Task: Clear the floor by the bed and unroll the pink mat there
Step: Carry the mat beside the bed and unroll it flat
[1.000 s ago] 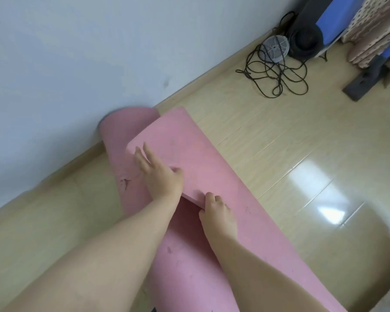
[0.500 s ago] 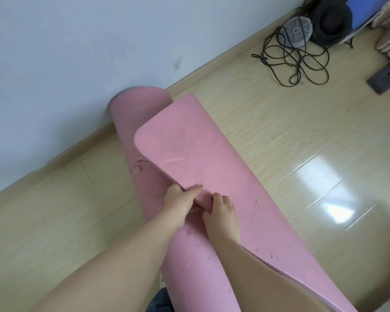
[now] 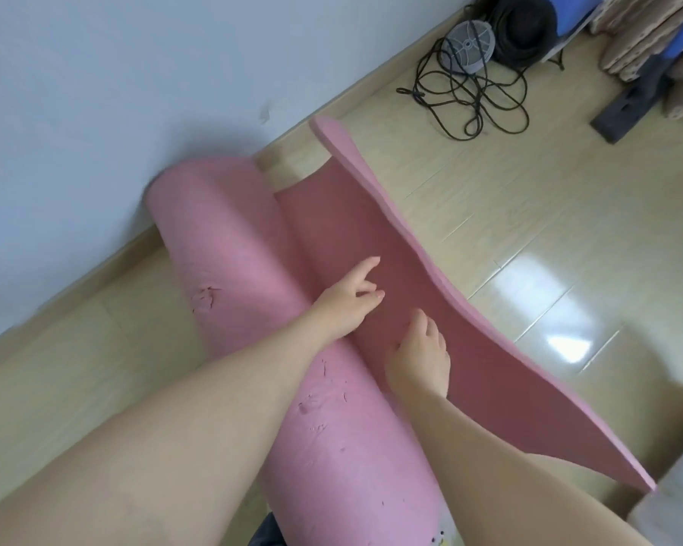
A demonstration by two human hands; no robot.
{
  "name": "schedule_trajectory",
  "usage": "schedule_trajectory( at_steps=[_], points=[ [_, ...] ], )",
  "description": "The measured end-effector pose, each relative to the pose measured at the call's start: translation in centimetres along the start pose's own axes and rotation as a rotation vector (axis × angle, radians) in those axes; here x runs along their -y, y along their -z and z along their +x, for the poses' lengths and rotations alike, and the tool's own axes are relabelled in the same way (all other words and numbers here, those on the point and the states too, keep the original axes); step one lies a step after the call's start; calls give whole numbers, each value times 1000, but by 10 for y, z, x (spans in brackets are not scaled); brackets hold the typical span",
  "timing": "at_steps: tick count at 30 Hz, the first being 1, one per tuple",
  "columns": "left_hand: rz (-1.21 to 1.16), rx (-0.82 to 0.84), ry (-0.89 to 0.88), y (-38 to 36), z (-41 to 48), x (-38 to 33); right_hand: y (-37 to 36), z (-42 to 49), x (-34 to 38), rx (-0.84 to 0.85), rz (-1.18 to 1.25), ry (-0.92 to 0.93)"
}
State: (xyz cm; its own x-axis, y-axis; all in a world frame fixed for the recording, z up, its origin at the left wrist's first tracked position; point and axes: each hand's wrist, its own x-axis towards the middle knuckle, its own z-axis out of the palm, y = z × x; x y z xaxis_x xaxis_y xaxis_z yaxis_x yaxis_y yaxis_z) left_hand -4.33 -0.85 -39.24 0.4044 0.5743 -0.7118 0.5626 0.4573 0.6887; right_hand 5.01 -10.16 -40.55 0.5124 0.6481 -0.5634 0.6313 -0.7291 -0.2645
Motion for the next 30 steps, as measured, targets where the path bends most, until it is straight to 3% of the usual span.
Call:
schedule_trajectory(
  at_steps=[8,19,23,30],
  points=[
    [423,-19,52,-33,10,-15,19,1,-36,131,-30,-52],
    [656,31,84,-81,-1,0,26,-12,-100,229,32,-157],
    [659,-56,133,-88,-10,21,13,-20,-116,300,27,-142],
    [770,-252,350,-113,-38,120,-50,-41,-145,486,8,-130]
  ],
)
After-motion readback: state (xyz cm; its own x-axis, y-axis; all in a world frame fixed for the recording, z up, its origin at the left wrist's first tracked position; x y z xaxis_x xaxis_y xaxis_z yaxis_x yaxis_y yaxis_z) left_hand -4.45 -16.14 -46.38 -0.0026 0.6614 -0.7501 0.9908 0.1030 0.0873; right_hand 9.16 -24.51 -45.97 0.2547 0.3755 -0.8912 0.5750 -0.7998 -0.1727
